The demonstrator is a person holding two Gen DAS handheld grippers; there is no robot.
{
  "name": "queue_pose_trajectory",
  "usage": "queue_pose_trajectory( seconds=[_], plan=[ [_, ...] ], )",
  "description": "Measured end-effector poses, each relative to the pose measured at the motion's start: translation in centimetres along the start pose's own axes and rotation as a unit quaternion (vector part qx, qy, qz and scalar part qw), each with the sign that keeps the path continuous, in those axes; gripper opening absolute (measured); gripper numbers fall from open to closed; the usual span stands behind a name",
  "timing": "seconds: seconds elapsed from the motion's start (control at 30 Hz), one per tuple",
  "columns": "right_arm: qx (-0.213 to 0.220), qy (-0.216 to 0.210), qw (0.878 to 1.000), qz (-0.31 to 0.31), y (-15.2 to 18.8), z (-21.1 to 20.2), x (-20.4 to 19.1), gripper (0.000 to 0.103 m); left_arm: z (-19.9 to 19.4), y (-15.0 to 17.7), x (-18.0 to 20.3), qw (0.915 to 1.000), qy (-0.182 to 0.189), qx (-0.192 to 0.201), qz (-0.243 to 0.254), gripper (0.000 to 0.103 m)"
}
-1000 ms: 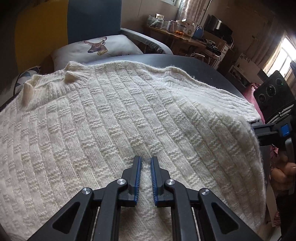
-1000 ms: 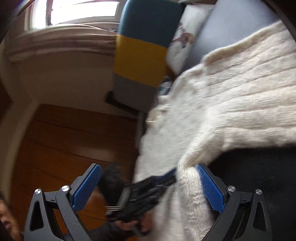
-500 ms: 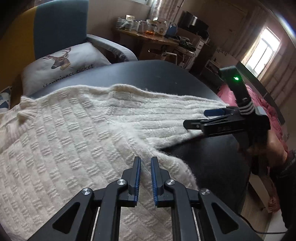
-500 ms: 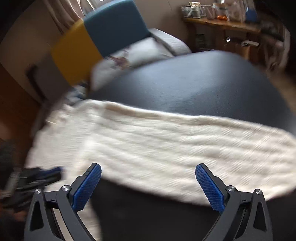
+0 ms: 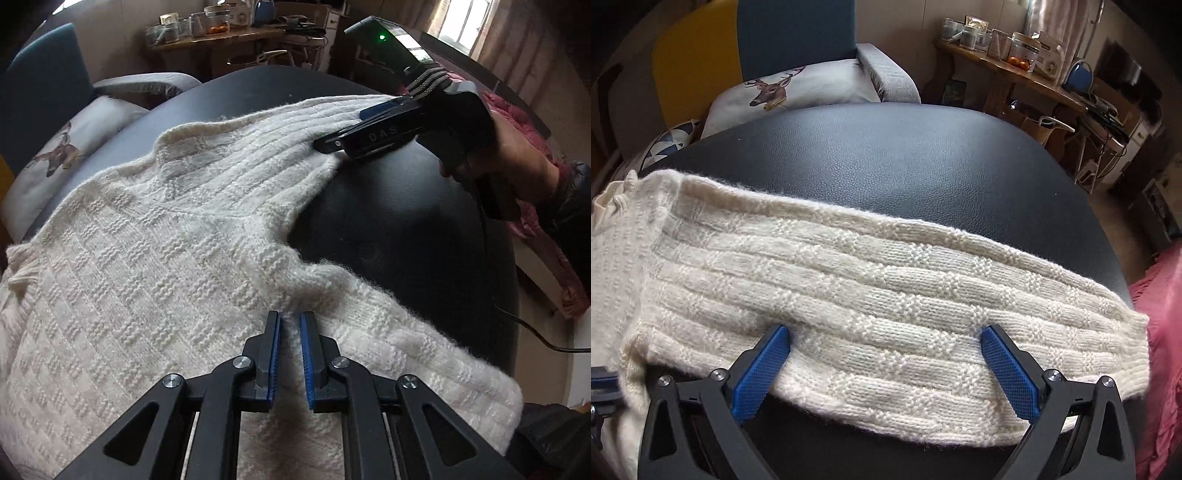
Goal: Fold clothes
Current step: 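Press the folded sweater band flat with the right gripper, then move both grippers over the folded sweater toward the collar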
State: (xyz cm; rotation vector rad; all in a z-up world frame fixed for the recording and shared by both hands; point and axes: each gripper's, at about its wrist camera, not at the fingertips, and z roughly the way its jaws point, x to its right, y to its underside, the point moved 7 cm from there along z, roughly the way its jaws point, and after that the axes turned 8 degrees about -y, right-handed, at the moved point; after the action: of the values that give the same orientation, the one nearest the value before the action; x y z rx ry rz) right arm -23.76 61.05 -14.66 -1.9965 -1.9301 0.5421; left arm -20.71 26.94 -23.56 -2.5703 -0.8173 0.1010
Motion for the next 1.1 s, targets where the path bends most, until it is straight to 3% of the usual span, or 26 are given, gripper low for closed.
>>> queue_pose_trajectory(
  seconds=[0.1, 0.17, 0.27, 0.37, 0.43, 0.57, 0.77, 0.93, 1.1],
  plan=[
    [-0.003, 0.009, 1.0, 0.002, -1.5, 1.3, -2.4, 0.103, 0.2, -0.1, -1.2, 0.9974, 0.052, -0.007, -0.049, 0.01],
    [0.007, -0.001, 1.0, 0.006, -2.4, 1.1, -4.5, 0.103, 0.4, 0.0, -1.3, 0.9959, 0.062, -0.003, -0.065, 0.009],
    [0.032, -0.055, 0.998, -0.016, -2.9, -0.5, -8.5, 0.103, 0.5, 0.1, -0.7, 0.9963, 0.055, 0.007, -0.065, 0.009],
    [0.031, -0.09, 0.993, -0.067, -2.7, -0.5, -13.7, 0.103, 0.6, 0.0, -0.5, 0.9966, 0.048, 0.008, -0.067, 0.009],
    [0.005, -0.062, 0.993, -0.098, -1.8, 1.4, -15.2, 0.103, 0.4, 0.2, -0.3, 0.9969, 0.044, 0.01, -0.065, 0.01],
    [-0.008, -0.059, 0.997, -0.058, -1.6, 3.2, -13.4, 0.103, -0.2, -0.1, -2.7, 0.9936, 0.053, 0.021, -0.098, 0.01],
    [0.001, -0.078, 0.996, -0.036, -1.8, 1.7, -12.6, 0.103, -1.8, -3.0, -8.6, 0.9859, 0.004, 0.064, -0.155, 0.01],
    [0.031, -0.04, 0.999, 0.019, -3.4, -0.3, -7.2, 0.103, -1.6, -6.9, -11.3, 0.9858, -0.044, 0.077, -0.143, 0.01],
    [0.053, 0.024, 0.991, 0.117, -2.8, -2.0, 1.6, 0.103, 0.8, -8.8, -12.7, 0.9832, -0.084, 0.064, -0.149, 0.01]
  ],
)
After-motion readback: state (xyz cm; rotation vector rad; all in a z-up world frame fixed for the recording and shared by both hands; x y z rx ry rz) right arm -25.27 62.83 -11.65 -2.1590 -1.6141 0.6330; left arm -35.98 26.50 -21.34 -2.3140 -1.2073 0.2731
